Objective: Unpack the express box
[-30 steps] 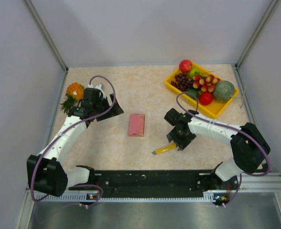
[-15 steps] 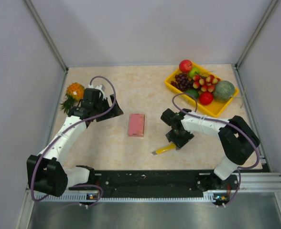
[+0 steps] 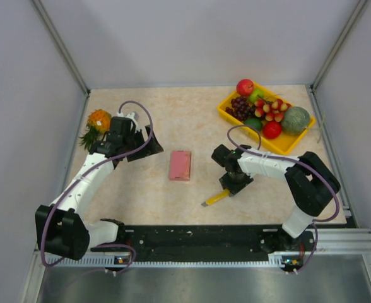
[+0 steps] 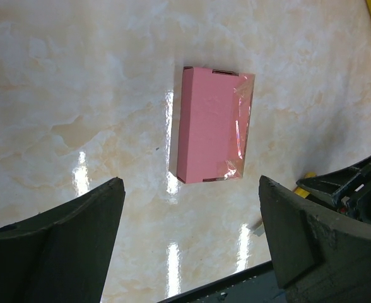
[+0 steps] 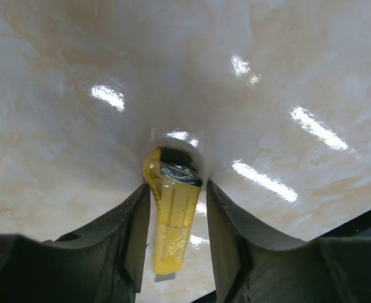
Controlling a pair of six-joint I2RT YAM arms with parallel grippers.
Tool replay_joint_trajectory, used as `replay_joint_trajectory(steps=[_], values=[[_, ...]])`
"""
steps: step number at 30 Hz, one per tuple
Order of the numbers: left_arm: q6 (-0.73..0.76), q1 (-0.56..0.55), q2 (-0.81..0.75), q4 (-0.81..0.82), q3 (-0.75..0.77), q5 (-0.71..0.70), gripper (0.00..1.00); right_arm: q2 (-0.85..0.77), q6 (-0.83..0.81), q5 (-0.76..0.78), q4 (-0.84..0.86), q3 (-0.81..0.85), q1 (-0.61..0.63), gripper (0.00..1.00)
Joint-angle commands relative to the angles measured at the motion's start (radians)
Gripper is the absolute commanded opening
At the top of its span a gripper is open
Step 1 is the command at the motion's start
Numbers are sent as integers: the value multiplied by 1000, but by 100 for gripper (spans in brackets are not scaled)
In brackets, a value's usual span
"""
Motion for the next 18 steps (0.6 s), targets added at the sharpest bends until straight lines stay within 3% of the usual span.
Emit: replay_joint_trajectory(steps=[1, 2, 5, 11, 18], values=[[-10, 4, -10, 1, 30, 19, 91, 16, 35, 15, 11, -30, -1, 38], [-12, 4, -10, 2, 29, 19, 91, 17, 35, 16, 15, -33, -3, 31], [-12, 4, -6, 5, 33, 28, 91, 19, 29, 26, 26, -38, 2, 24], [-12, 4, 5, 16, 36, 93, 91, -51, -124, 125, 149, -39, 20, 2], [-4, 2, 13, 65, 11, 220, 90, -130, -368, 162, 274, -1, 26, 0]])
